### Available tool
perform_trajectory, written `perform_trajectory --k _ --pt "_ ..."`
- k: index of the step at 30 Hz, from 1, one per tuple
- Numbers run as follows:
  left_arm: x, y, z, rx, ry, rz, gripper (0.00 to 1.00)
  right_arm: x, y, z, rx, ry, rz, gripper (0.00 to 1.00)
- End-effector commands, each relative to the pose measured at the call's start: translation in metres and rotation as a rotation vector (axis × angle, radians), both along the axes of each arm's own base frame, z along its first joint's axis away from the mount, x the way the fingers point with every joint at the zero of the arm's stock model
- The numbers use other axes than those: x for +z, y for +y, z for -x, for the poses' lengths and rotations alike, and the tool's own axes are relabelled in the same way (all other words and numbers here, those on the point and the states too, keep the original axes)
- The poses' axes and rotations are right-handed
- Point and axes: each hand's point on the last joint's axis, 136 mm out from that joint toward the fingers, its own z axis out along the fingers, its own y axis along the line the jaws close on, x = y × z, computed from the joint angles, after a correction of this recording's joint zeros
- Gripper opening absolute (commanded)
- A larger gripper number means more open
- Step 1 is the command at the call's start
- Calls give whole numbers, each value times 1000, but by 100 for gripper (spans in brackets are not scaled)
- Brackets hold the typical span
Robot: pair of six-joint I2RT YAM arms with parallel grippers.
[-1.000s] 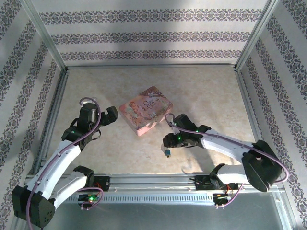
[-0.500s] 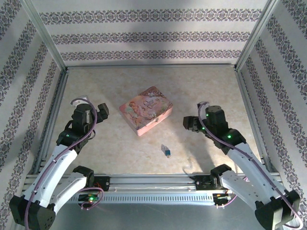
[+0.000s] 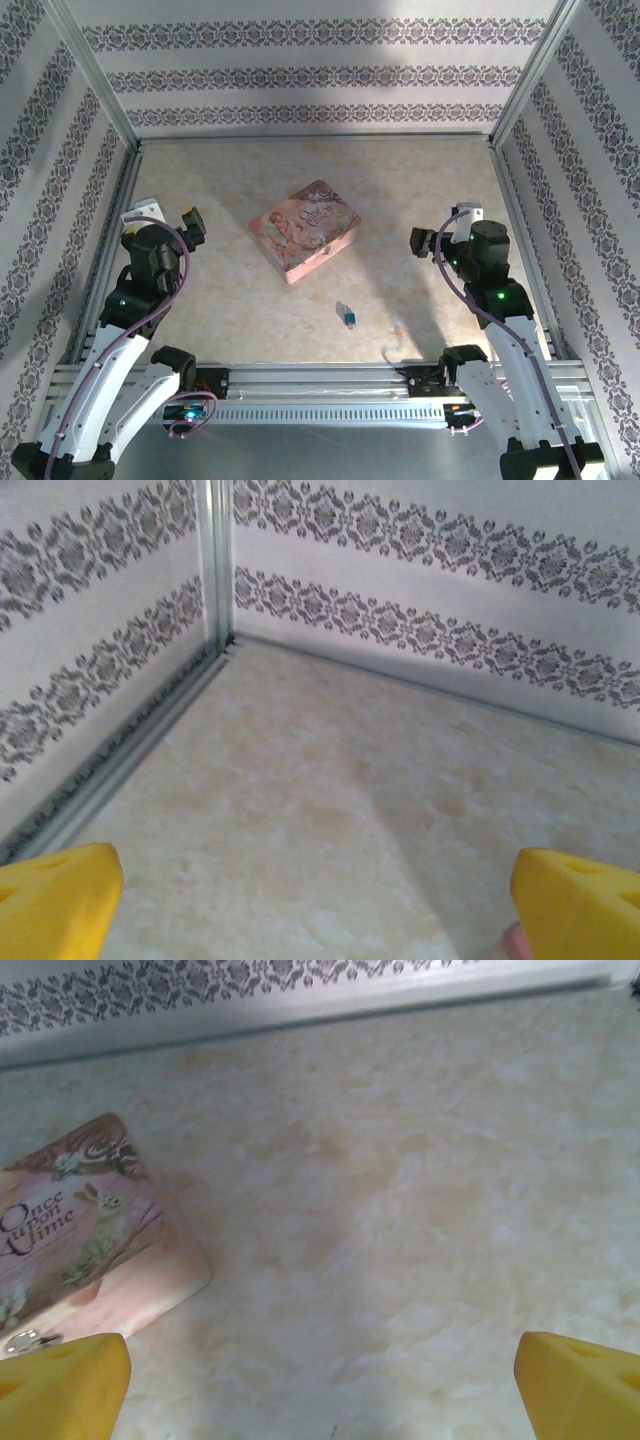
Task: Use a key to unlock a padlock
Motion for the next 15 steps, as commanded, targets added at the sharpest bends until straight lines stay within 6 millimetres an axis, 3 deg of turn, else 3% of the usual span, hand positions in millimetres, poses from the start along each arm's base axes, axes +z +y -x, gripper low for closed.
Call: perform_trajectory --k 1,6,15 --pt "4 12 -1 44 -8 -105 99 -1 -14 -10 -39 -76 69 98" --pt "-11 12 -10 44 -10 -141 99 -15 -29 -18 -92 -143 101 98" --pt "-72 24 -16 125 10 -170 99 -66 -57 -30 -194 -158 85 98"
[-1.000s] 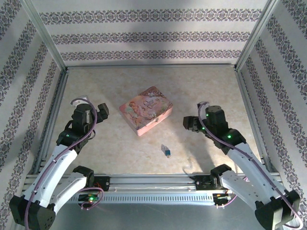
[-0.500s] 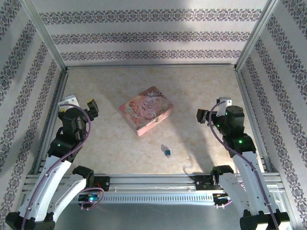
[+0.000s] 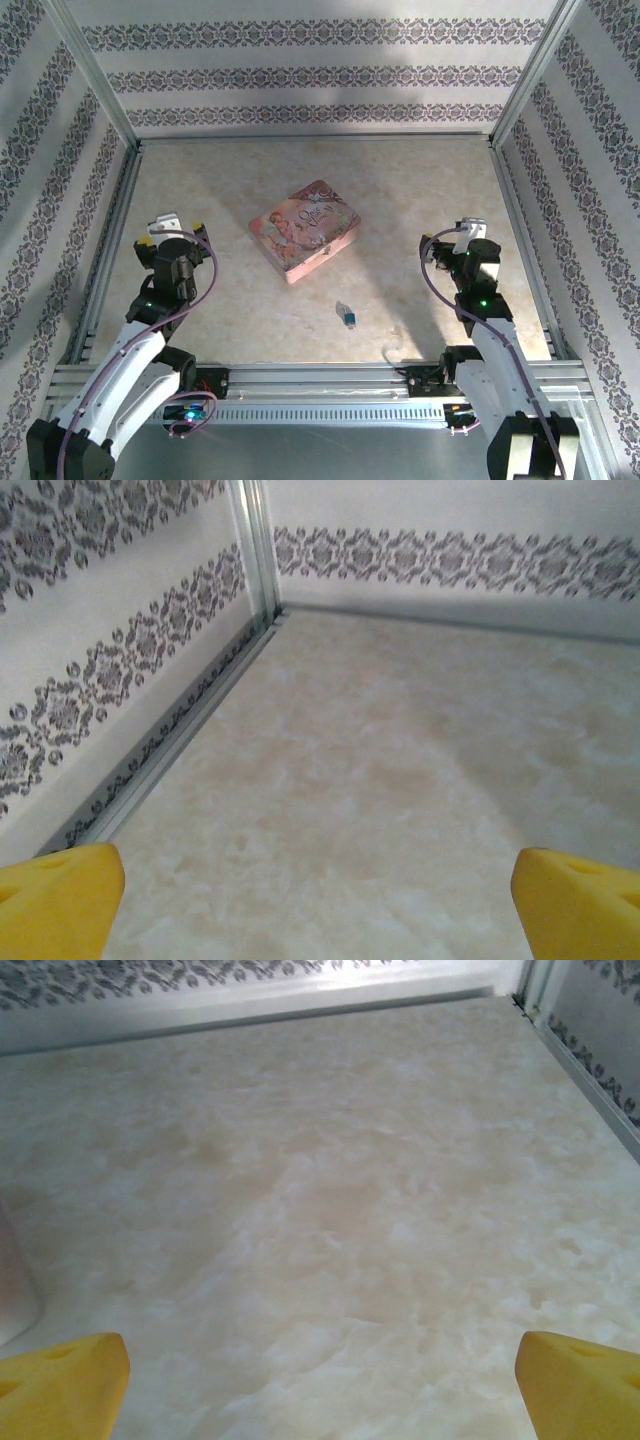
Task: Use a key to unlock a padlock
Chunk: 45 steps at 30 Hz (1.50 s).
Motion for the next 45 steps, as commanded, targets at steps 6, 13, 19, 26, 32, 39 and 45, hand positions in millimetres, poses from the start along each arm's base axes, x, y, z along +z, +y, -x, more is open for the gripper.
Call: perform_trajectory --k 6,13,19,26,32,39,45 --pt "-25 13 -8 58 25 -52 99 -5 -13 -19 -29 -141 28 98" --pt "-43 13 -13 50 54 -66 99 -15 -4 -35 31 -176 14 99" --pt "-66 9 -20 35 104 -58 99 -8 1 -55 66 -255 -2 98" --pt "-84 3 -28 -2 125 -62 99 -32 10 -74 125 -246 -22 98" --pt "-84 -1 -33 -41 128 -80 99 -37 10 -87 114 -202 -25 98" --pt "-83 -6 -45 -82 107 -107 99 -38 13 -100 65 -142 59 98" --pt "-78 -15 -56 -123 17 -72 99 -38 13 -100 65 -143 63 98"
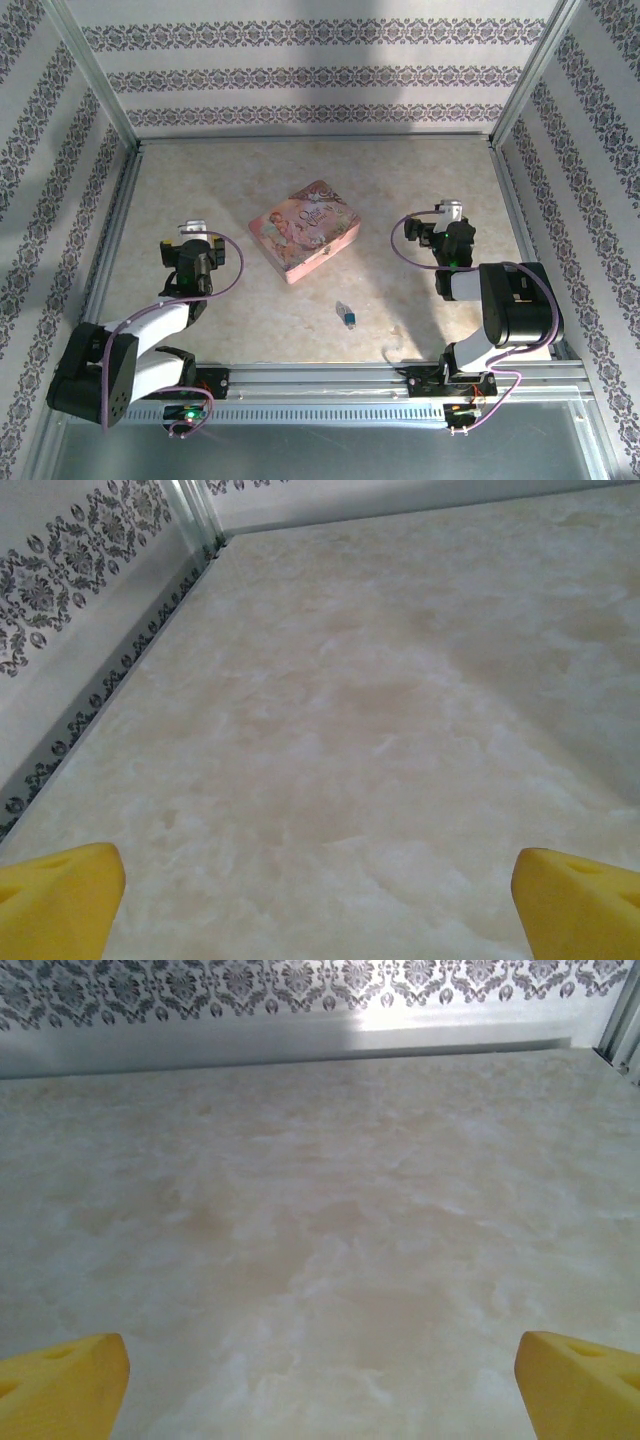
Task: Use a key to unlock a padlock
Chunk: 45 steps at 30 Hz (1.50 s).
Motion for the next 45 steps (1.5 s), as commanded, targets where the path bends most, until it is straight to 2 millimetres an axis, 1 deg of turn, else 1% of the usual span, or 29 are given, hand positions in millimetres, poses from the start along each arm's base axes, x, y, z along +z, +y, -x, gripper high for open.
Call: perform_trajectory --k 1,7,15,21,26,29,32,34,35,36,39,45 --pt "17 -5 -12 -35 -108 25 99 8 -2 -2 -14 -17 29 98" --pt "18 -9 -18 -55 -141 29 99 8 -3 -2 -15 -17 31 98" --pt "20 -21 -36 -134 -186 18 99 8 -2 -2 -15 -18 34 98" --pt "13 -29 -44 -205 -182 3 99 7 -3 -2 -16 -17 34 98" --pt "3 -21 -49 -188 -206 19 99 8 -2 -2 -15 -18 34 98" --pt "-3 -19 -50 -196 -170 57 99 7 -2 -2 -17 -16 35 98" --pt "-12 -17 -59 -208 -163 71 99 8 -2 -2 -18 -17 37 98" --pt "-20 -14 -61 -189 -96 93 99 8 -2 -2 -17 -18 38 98" --pt "-20 -12 -65 -180 -83 103 99 7 -2 -2 -17 -17 40 98" --pt "-18 -9 -67 -178 -104 110 99 8 -2 -2 -17 -18 39 98" --pt "-20 2 -66 -135 -98 145 99 8 -2 -2 -17 -18 40 98" --pt "-21 2 -66 -135 -100 143 99 8 -1 -2 -16 -17 42 98"
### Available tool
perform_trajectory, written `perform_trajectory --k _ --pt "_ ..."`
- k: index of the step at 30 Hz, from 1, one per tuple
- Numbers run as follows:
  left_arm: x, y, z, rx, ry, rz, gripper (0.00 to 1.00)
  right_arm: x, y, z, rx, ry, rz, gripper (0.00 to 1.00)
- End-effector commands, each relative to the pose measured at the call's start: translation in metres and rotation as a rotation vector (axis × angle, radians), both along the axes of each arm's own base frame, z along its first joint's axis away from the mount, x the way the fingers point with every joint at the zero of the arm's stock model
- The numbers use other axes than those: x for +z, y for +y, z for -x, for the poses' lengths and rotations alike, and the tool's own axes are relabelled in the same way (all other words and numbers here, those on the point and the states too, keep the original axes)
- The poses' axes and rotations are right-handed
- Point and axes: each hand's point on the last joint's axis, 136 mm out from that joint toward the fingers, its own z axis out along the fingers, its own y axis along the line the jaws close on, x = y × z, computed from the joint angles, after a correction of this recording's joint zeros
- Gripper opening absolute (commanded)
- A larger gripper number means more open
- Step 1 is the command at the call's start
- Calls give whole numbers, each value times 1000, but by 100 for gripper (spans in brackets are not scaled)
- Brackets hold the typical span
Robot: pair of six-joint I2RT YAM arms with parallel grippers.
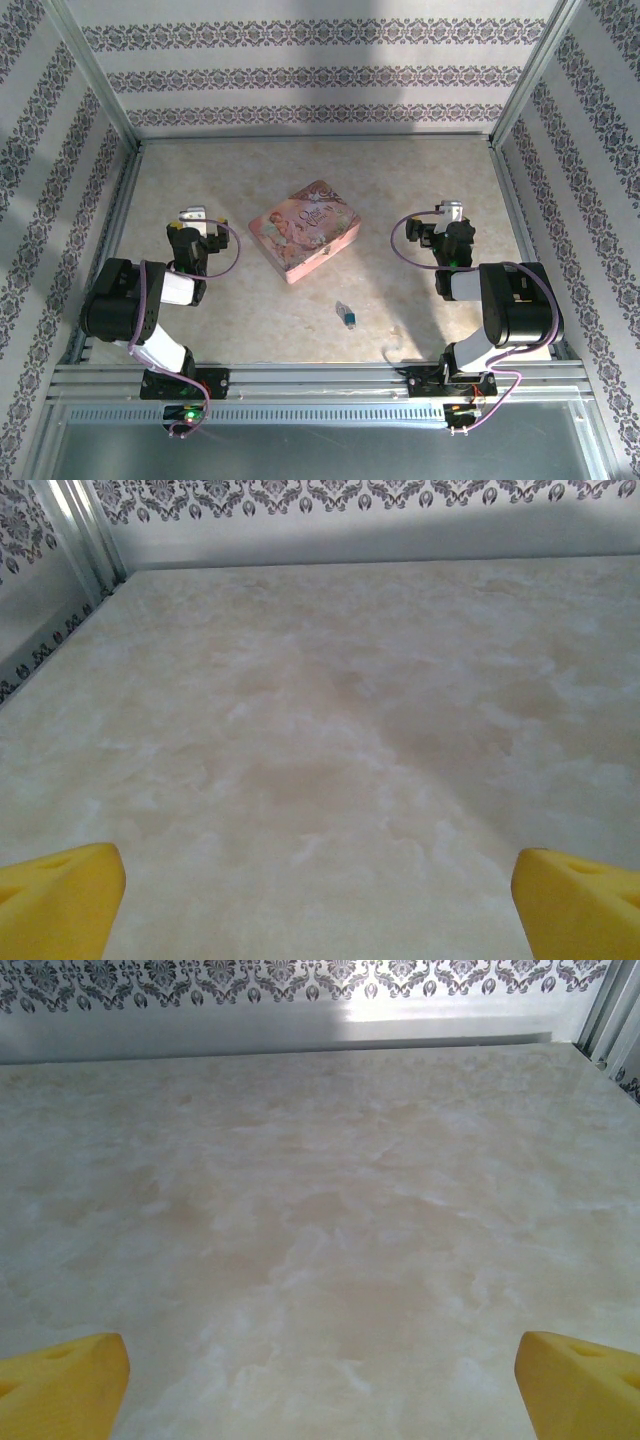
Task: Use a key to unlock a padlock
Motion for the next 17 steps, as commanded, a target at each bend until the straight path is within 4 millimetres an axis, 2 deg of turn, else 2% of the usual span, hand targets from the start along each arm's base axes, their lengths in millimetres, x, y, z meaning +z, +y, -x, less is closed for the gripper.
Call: perform_trajectory --k 1,17 --pt "0 1 -2 1 2 27 99 10 3 -3 5 -28 18 99" --pt "0 2 -2 5 0 23 99 10 3 -3 5 -24 18 98"
